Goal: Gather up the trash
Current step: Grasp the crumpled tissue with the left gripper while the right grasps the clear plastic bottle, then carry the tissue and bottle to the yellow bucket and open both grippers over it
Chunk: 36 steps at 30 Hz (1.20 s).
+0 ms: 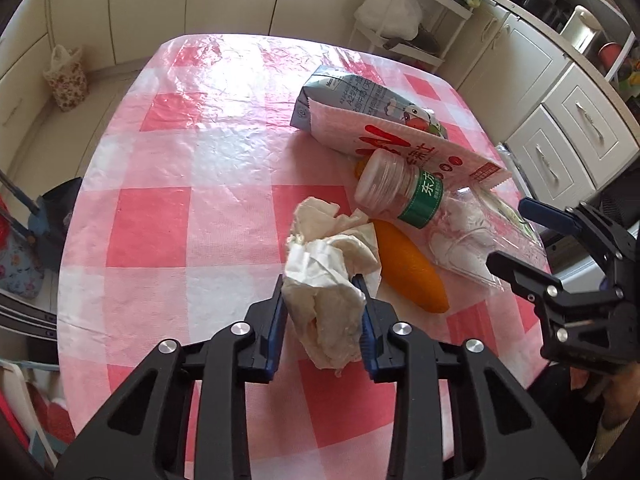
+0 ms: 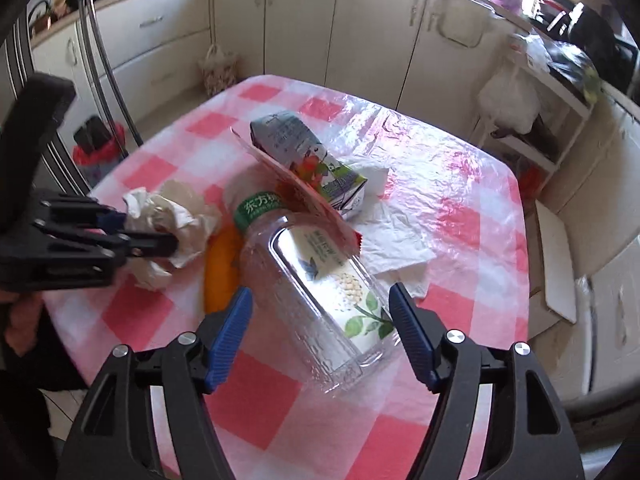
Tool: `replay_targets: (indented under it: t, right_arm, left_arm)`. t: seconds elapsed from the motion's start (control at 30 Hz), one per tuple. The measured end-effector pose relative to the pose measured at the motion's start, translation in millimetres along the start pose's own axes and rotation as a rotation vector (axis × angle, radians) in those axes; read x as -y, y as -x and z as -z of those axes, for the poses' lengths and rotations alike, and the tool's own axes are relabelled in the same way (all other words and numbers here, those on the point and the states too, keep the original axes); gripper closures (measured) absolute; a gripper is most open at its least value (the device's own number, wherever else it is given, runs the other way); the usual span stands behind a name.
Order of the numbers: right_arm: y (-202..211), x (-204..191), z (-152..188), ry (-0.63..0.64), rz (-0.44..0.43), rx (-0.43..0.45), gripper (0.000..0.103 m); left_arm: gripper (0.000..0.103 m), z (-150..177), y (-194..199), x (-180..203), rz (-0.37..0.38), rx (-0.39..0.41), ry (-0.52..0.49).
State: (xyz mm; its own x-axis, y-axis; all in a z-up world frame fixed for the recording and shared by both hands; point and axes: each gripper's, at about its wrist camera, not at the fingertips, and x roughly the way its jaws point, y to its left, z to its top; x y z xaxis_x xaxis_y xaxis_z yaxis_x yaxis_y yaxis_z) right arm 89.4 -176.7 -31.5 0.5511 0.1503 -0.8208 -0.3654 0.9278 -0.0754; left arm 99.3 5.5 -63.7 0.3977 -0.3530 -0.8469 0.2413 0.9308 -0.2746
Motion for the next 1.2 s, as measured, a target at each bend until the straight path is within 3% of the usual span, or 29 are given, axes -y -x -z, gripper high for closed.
replay_targets:
  t: [0.1,0.2,0.3,0.4,0.47,0.57,0.77,0.8,0.83,1.07,1.2]
  right_arm:
    - [5.7,-5.3,2.4,0.035,-0.014,-0.023,0.045]
    - [10.1,-8.1,2.3,0.066,-0.050,-0.053,0.046]
    - [-0.1,-13.9,-3.5,0.128,0.002,-0.080,0.045]
    - [-15.7,-17.4,-11.2,0.189,0.021,-0.111,0.034]
    - [-25.5,-17.4,-16.1,0.227,0.022,-0.145,0.033]
    - [-31.6,-15.5,-21.5,0.259,-0.006,-0.173,0.033]
    - [-47.2,-9.3,-20.6,0.239,-0.074,-0.228,0.030]
    - [-48.3,-10.0,-18.2,0.232,-0.088,-0.236,0.039]
    - [-48.8,-9.4,-16.2,0.221,-0.107,-0.245,0.042]
    - [-30.5,2.6,4.7,0.064,-0.176,-0.205,0.048]
    - [-10.4,11.7,15.7,-0.043,-0.225,-0.134,0.048]
  left_arm:
    - [0.076,3.0,5.9,-6.1,0.023,0.000,-0.002]
    - [0.075,4.5,9.3,-9.2,0.041,-0.010,-0.011]
    - [0.074,5.3,8.0,-9.3,0.023,-0.019,-0.014]
    - [0.064,5.6,6.5,-7.1,0.018,-0.023,-0.014]
    - [0.052,6.3,7.0,-5.0,0.008,-0.021,-0.024]
    - [0.041,7.4,7.8,-2.0,-0.004,-0.016,-0.040]
    - [0.036,8.8,2.2,6.0,-0.040,-0.026,-0.086]
    - [0.036,9.3,1.5,6.3,-0.042,-0.027,-0.093]
    - [0.037,9.7,1.1,7.0,-0.043,-0.027,-0.101]
    - [0.075,7.1,8.4,3.3,-0.025,-0.001,-0.098]
    - [0.077,5.1,14.1,-1.6,-0.021,0.017,-0.088]
